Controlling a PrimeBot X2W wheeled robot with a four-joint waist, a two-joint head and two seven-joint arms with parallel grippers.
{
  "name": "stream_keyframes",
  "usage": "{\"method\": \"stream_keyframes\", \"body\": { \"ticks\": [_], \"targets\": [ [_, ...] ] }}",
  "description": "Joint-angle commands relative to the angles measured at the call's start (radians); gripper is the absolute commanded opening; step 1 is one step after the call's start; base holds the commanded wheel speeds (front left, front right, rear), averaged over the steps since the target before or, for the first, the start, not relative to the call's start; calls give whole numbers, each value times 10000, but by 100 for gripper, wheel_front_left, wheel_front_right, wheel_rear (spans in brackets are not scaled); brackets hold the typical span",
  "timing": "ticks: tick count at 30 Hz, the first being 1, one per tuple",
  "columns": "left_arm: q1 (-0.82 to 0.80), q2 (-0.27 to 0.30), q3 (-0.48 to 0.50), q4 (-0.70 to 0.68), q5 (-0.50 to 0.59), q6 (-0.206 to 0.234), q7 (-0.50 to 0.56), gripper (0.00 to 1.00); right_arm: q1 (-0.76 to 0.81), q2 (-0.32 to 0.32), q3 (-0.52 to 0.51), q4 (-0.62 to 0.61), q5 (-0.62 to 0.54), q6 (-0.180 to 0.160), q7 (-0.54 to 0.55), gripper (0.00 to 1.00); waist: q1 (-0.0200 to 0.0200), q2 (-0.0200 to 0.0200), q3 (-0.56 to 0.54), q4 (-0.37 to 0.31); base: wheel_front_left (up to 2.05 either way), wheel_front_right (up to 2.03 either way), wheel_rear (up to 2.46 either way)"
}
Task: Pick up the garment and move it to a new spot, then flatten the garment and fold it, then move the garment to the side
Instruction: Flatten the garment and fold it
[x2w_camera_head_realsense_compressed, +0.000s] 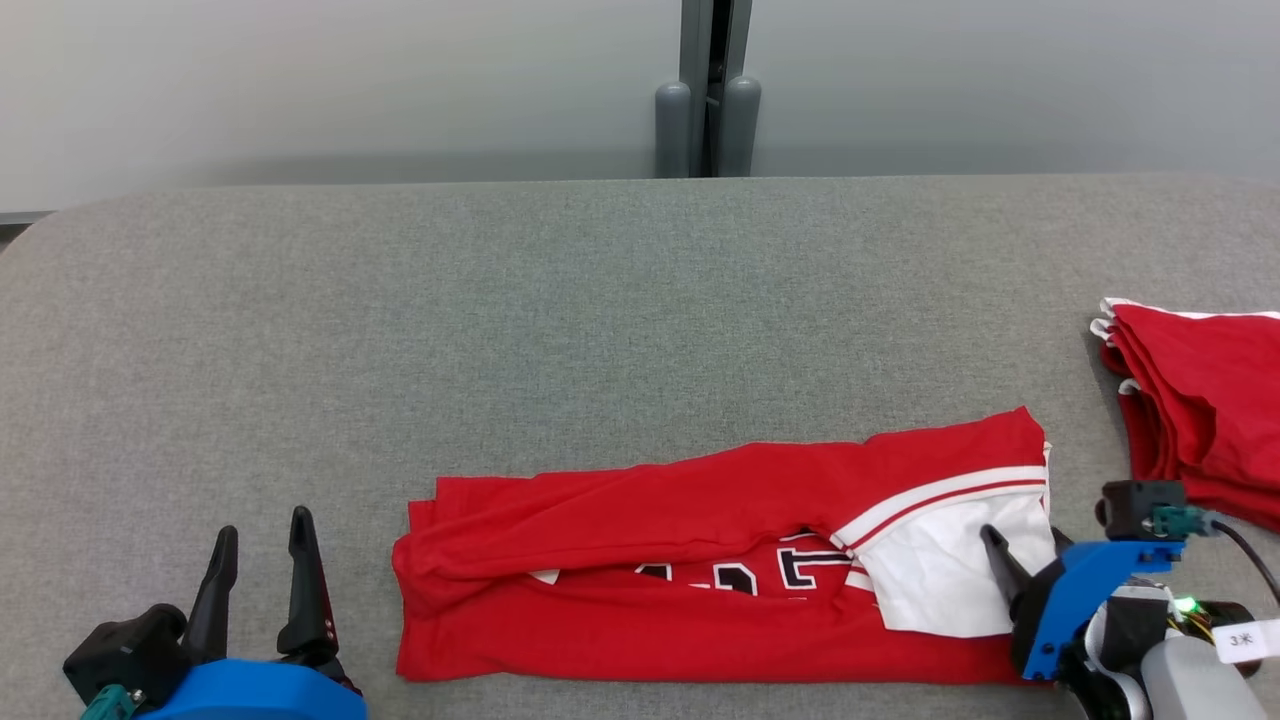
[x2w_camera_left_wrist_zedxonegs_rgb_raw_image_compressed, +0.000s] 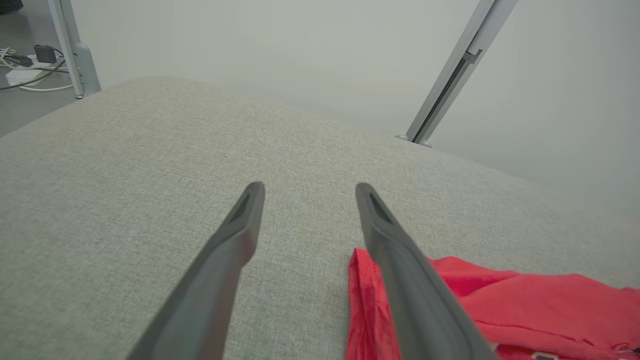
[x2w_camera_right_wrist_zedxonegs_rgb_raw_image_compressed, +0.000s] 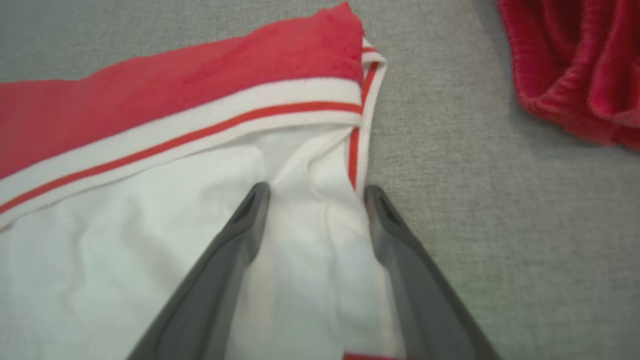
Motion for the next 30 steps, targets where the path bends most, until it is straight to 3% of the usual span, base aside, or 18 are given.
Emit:
{"method": "stream_keyframes", "body": {
  "ticks": [1,3,5,13,22,27,30],
  "targets": [
    [-52,37,34,-53,37,51,14,100,93,151,445,289,27,41,217,49,-1,0,-3,3,0,0,0],
    [-6,42,42,-68,26,66,8,100,78,155,826,356,-3,44,178,29,-1,0,-18,-33,0,0,0],
    [4,34,33,-90,34,94,6,100,-21,197,1028,363,35,49,40,0,-1,0,-34,-118,0,0,0],
    [-117,46,-32,-199,78,128,39,100,-605,-247,994,-186,-272,17,-797,0,-1,0,-128,-671,0,0,0],
    [-23,-12,-55,-204,44,175,0,100,400,-889,-167,-2634,-8,18,-536,0,-1,0,-226,-1288,0,0,0],
    [-139,-40,-112,-153,51,137,8,100,918,-656,-702,-3708,52,18,-83,0,-1,0,-225,-1396,0,0,0],
    [-235,-59,-160,-103,60,87,47,100,1110,-336,-505,-4206,387,18,184,0,-1,0,-249,-1336,0,0,0]
  ]
}}
